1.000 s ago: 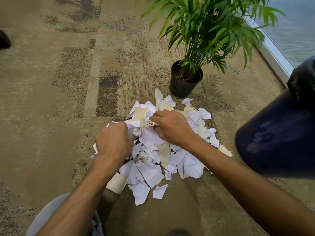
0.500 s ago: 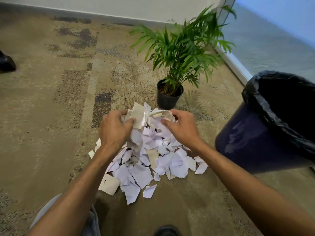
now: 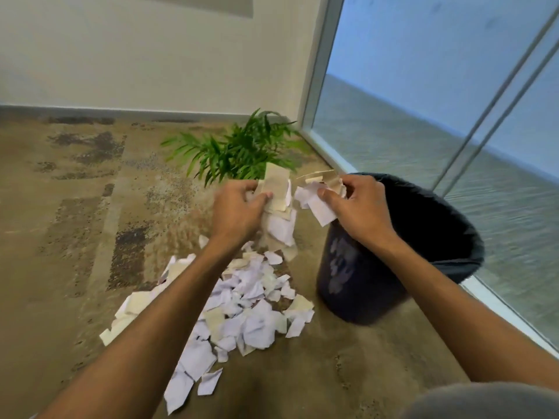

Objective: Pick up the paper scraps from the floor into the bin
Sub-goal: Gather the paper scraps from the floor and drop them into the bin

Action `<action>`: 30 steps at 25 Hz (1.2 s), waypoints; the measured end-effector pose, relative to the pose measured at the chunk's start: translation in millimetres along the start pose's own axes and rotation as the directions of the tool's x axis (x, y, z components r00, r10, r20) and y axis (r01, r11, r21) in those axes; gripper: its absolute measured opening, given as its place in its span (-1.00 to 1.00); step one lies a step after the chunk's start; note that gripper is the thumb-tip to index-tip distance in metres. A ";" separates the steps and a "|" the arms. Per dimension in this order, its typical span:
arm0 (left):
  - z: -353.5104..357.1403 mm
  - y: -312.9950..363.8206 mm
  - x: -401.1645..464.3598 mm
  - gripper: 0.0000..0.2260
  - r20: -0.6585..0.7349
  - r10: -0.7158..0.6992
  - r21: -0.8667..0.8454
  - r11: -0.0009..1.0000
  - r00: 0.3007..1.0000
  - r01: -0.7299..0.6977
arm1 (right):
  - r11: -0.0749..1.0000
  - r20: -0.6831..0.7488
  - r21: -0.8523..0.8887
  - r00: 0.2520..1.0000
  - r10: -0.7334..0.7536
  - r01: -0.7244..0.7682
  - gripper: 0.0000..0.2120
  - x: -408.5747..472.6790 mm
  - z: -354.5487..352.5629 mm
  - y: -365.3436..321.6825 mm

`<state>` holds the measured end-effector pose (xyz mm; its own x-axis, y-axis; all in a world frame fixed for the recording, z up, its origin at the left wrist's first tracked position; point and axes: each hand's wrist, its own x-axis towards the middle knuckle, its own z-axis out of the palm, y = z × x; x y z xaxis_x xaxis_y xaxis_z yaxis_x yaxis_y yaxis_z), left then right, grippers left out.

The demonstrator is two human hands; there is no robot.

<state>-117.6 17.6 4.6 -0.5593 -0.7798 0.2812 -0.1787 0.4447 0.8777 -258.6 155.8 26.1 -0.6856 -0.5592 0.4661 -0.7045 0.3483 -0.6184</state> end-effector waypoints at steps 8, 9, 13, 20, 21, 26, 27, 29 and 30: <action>135.3 91.8 52.4 -0.88 0.283 0.127 0.180 0.967 0.951 -0.182 | 0.909 -0.103 -0.394 0.989 0.104 -0.137 -0.80 19.9 -78.1 72.2; 151.8 91.8 52.4 -0.85 0.343 0.096 0.237 0.954 0.934 -0.185 | 0.883 -0.080 -0.443 0.988 0.136 -0.157 -0.84 18.9 -76.5 82.9; 197.2 84.8 43.7 -0.85 0.565 -0.004 0.406 0.872 0.825 -0.274 | 0.781 0.016 -0.583 0.958 0.286 -0.223 -0.80 15.3 -63.4 118.9; 240.9 68.5 31.3 -0.82 0.747 -0.201 0.525 0.763 0.634 -0.377 | 0.681 0.248 -0.700 0.822 0.513 -0.215 -0.75 18.4 -47.2 145.9; 241.2 70.6 32.0 -0.83 0.760 -0.206 0.538 0.732 0.617 -0.418 | 0.677 0.271 -0.708 0.807 0.524 -0.202 -0.75 18.3 -47.5 144.5; 196.3 88.7 30.4 -0.93 0.713 0.175 0.414 0.677 0.680 -0.609 | 0.745 0.047 -0.666 0.994 0.098 -0.042 -0.85 12.6 -52.4 112.4; 184.3 86.8 30.5 -0.94 0.661 0.253 0.385 0.694 0.706 -0.609 | 0.758 0.005 -0.652 1.000 -0.007 0.009 -0.85 13.3 -51.5 101.1; 159.9 74.7 30.8 -0.91 0.544 0.387 0.316 0.727 0.744 -0.609 | 0.770 -0.027 -0.628 0.985 -0.170 0.116 -0.82 16.7 -45.2 78.2; 145.9 65.0 29.8 -0.90 0.481 0.444 0.266 0.748 0.756 -0.608 | 0.772 -0.026 -0.610 0.970 -0.242 0.177 -0.81 18.1 -38.7 66.1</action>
<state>-264.0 87.6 13.4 -0.8915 -0.1806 0.4155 -0.0090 0.9240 0.3822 -324.7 197.8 18.1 -0.4990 -0.6071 0.6185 -0.7771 0.6293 -0.0093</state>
